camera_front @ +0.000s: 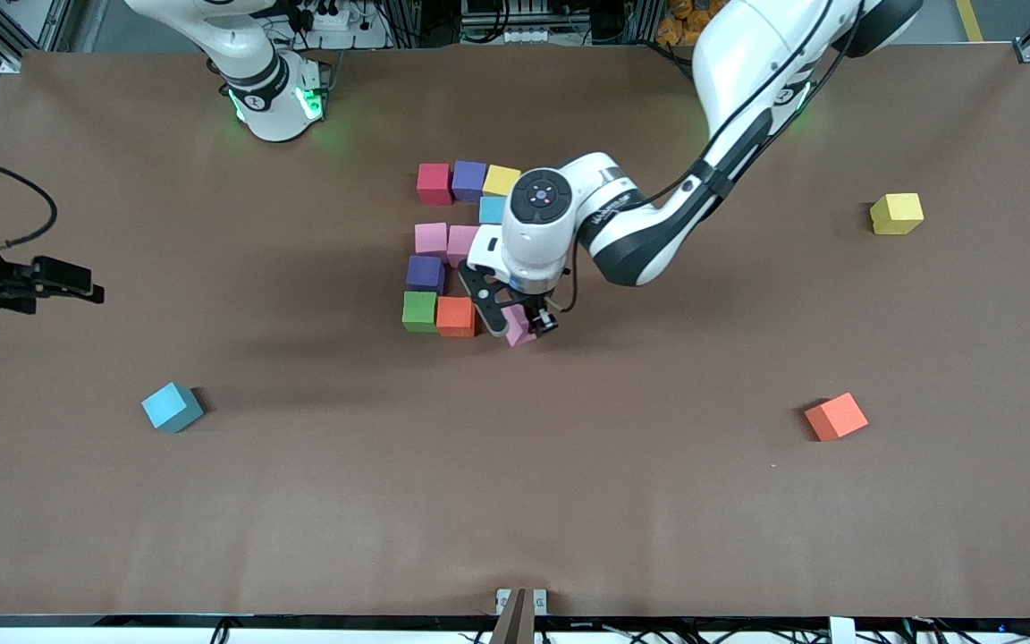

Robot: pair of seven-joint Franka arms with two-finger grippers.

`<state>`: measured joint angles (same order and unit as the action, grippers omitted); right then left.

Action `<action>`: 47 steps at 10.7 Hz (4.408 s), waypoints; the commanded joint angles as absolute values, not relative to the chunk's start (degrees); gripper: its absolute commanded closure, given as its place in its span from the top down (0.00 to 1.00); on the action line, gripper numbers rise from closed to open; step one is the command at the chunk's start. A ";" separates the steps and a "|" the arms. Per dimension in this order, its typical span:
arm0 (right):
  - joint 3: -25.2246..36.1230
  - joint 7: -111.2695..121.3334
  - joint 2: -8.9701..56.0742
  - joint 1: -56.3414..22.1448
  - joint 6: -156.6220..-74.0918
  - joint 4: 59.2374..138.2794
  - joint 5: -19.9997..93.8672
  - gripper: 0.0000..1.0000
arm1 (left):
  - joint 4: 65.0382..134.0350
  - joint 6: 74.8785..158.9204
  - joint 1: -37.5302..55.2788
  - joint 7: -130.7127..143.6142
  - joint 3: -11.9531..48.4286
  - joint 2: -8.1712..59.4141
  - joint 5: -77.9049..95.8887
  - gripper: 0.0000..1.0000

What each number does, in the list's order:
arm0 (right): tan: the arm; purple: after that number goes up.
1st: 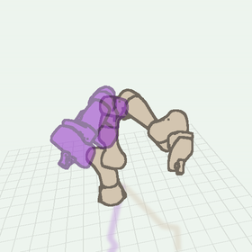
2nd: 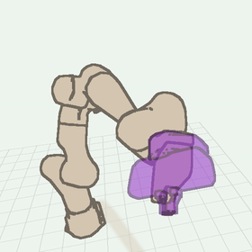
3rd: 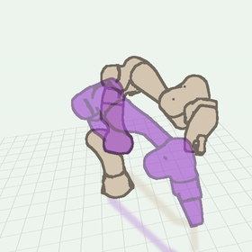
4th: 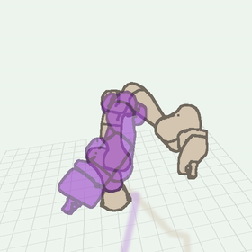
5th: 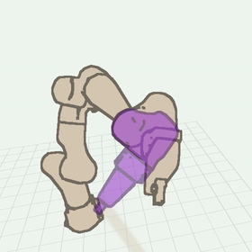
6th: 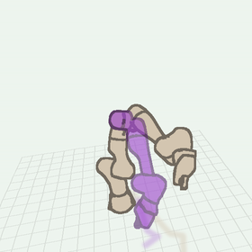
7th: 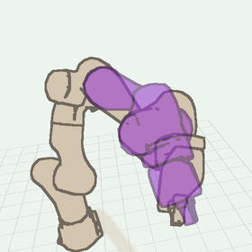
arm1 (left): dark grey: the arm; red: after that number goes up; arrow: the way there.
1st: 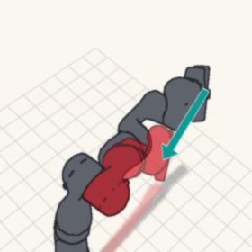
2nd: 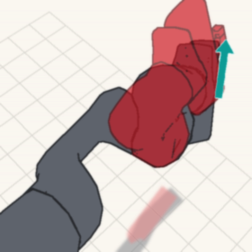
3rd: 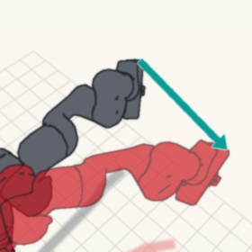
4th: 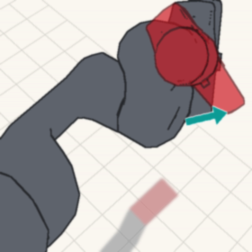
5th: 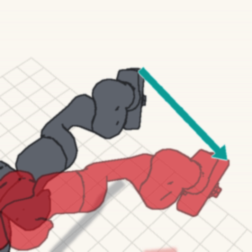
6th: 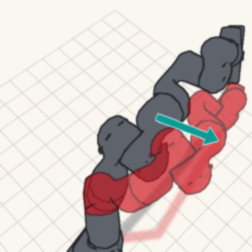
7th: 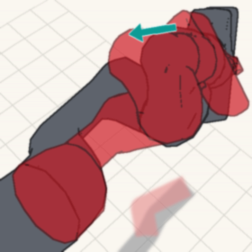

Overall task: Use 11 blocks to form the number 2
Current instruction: 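Lower the lilac cube beside the orange cube with the left gripper, then open the left gripper to release the lilac cube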

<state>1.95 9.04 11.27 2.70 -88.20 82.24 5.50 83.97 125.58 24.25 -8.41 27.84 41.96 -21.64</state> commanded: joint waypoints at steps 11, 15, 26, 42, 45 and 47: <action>-4.22 9.31 9.84 8.09 -89.65 83.50 3.25 1.00 | 77.87 127.87 38.40 -18.89 16.00 47.90 -23.12 0.51; -4.22 9.32 9.84 8.09 -89.65 83.50 3.25 1.00 | 77.78 127.97 38.85 -21.79 15.73 48.78 -22.94 0.51; -3.08 12.13 10.11 8.70 -89.56 83.58 5.10 1.00 | 78.05 127.35 40.43 -23.82 16.26 49.74 -22.50 0.51; -2.81 13.71 10.20 8.44 -89.65 83.58 5.19 1.00 | 78.31 119.29 40.00 -20.13 17.40 42.82 -21.54 1.00; -1.24 13.10 9.93 6.16 -90.18 83.58 4.31 1.00 | 78.31 108.76 33.09 -20.30 17.05 35.53 -13.74 1.00; 1.74 12.92 9.67 3.00 -90.18 83.67 4.31 1.00 | 78.31 104.00 27.18 -20.48 17.05 30.53 -12.39 1.00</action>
